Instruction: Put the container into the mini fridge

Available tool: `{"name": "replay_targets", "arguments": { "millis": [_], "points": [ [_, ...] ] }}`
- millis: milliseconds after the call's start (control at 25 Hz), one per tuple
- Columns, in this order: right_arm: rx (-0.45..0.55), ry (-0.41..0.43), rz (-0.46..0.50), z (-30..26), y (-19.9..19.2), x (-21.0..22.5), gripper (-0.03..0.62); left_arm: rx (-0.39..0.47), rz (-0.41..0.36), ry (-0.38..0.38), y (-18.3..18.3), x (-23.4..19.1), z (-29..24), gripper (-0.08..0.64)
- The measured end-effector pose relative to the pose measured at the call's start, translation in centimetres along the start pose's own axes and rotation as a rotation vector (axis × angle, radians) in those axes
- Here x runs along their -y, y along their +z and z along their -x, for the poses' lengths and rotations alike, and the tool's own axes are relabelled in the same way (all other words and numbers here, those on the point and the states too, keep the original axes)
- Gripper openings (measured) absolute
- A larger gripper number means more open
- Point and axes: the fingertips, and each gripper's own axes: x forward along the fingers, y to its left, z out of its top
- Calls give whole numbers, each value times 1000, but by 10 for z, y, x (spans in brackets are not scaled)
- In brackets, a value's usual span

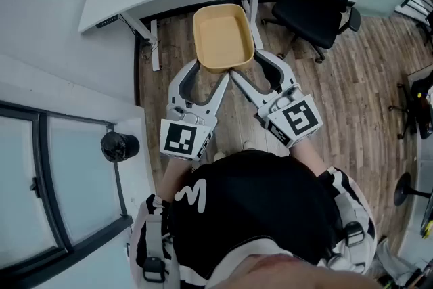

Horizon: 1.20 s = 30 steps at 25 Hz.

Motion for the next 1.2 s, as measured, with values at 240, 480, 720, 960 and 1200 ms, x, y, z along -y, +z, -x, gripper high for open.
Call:
{"name": "replay_targets", "arguments": {
  "millis": [240, 480, 720, 960, 1200],
  "points": [
    [-15, 3, -11, 4, -3, -2, 249, -2, 3, 11, 1, 3, 2, 251],
    [-7, 5, 2, 2, -2, -1, 249, 1, 11, 14, 0, 1, 1, 250],
    [-6, 3, 38, 9, -5, 10, 249, 2, 17, 21, -3, 10, -9, 251],
    [2, 36, 36, 18, -4, 32, 249, 3, 13, 47, -4, 23, -27, 252],
    [-20, 61, 40, 28, -9, 56, 249, 4, 21, 85, -8, 37, -48, 251]
  ]
}}
